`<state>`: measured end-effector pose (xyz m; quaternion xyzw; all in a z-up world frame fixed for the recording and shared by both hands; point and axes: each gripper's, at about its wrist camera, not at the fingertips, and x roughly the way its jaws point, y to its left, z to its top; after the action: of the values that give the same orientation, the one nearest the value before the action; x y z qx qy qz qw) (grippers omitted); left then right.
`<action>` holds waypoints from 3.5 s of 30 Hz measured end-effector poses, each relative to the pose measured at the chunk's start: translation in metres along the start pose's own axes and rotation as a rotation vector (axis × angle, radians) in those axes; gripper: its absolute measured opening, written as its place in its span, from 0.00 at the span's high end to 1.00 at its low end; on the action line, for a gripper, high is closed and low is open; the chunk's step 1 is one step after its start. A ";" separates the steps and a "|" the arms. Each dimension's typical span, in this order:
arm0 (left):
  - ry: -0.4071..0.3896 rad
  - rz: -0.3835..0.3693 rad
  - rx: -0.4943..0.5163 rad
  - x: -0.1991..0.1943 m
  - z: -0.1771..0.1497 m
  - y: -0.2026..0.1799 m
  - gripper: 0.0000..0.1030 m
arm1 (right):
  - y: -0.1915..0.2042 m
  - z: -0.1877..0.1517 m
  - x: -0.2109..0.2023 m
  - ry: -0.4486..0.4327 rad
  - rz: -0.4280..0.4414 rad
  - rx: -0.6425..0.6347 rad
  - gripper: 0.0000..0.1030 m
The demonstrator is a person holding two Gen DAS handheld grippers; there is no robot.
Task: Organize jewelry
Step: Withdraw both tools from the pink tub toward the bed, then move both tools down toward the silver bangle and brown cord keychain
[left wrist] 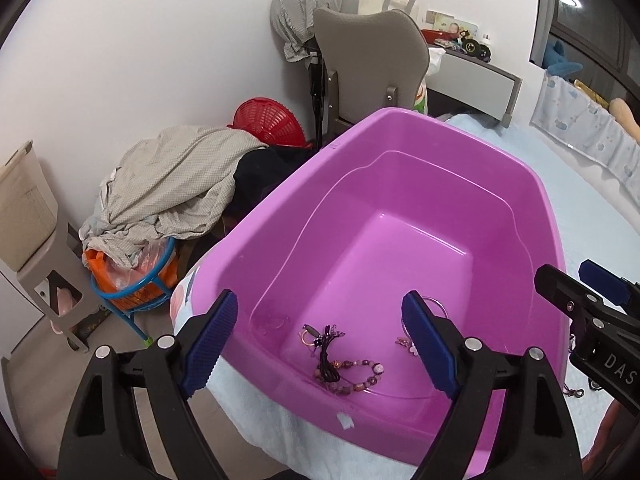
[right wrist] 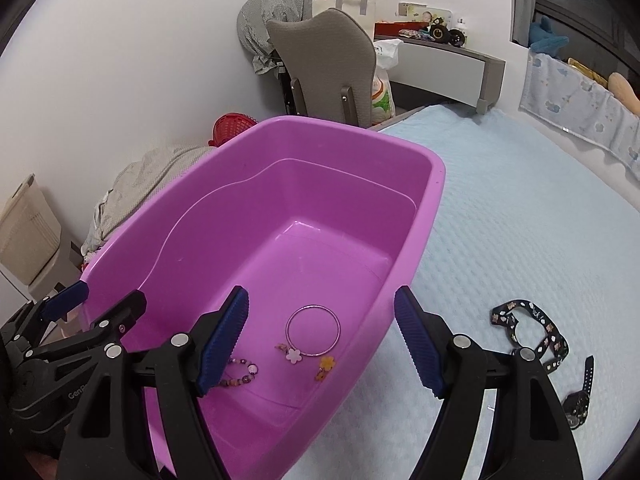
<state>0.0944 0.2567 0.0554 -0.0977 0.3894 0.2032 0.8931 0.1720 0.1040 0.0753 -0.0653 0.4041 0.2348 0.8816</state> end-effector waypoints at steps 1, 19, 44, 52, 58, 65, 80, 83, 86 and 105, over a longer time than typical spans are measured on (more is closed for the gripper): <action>-0.002 -0.001 0.001 -0.002 -0.001 0.000 0.20 | 0.001 -0.001 -0.002 -0.002 0.001 0.000 0.30; -0.048 -0.043 -0.006 -0.058 -0.023 0.002 0.19 | -0.007 -0.049 -0.069 -0.068 0.016 0.055 0.30; -0.050 -0.256 0.199 -0.117 -0.116 -0.101 0.19 | -0.116 -0.210 -0.183 -0.100 -0.147 0.299 0.30; -0.031 -0.296 0.285 -0.119 -0.149 -0.132 0.18 | -0.147 -0.268 -0.195 -0.092 -0.218 0.372 0.30; 0.018 -0.310 0.305 -0.103 -0.173 -0.146 0.18 | -0.165 -0.297 -0.196 -0.092 -0.234 0.417 0.30; 0.055 -0.306 0.351 -0.076 -0.193 -0.168 0.18 | -0.189 -0.325 -0.182 -0.066 -0.260 0.476 0.30; 0.118 -0.277 0.367 -0.003 -0.199 -0.219 0.18 | -0.242 -0.308 -0.111 -0.027 -0.256 0.452 0.30; 0.123 -0.268 0.353 0.014 -0.194 -0.228 0.17 | -0.253 -0.297 -0.094 -0.023 -0.247 0.433 0.30; 0.110 -0.266 0.346 0.029 -0.188 -0.237 0.17 | -0.261 -0.285 -0.074 -0.009 -0.220 0.404 0.30; 0.159 -0.288 0.375 0.077 -0.198 -0.275 0.15 | -0.283 -0.248 0.006 0.048 -0.179 0.293 0.25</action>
<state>0.1326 -0.0346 -0.1308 -0.0005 0.4713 -0.0101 0.8819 0.1384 -0.2187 -0.1151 0.0226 0.4475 0.0925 0.8892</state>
